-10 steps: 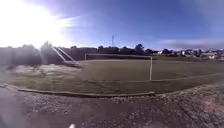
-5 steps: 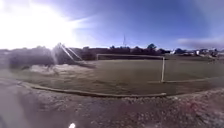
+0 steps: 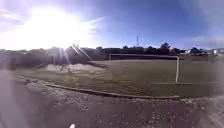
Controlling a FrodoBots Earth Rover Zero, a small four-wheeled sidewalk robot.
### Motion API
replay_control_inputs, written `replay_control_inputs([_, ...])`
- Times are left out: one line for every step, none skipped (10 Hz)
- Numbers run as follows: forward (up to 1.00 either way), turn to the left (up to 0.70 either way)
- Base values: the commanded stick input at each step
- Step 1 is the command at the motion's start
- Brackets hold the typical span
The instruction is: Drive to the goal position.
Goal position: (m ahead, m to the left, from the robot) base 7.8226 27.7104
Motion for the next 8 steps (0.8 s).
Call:
replay_control_inputs([0.00,0.70])
replay_control_inputs([0.00,0.70])
replay_control_inputs([0.00,0.70])
replay_control_inputs([0.00,0.70])
replay_control_inputs([0.00,0.70])
replay_control_inputs([0.00,0.70])
replay_control_inputs([0.00,0.70])
replay_control_inputs([0.00,0.70])
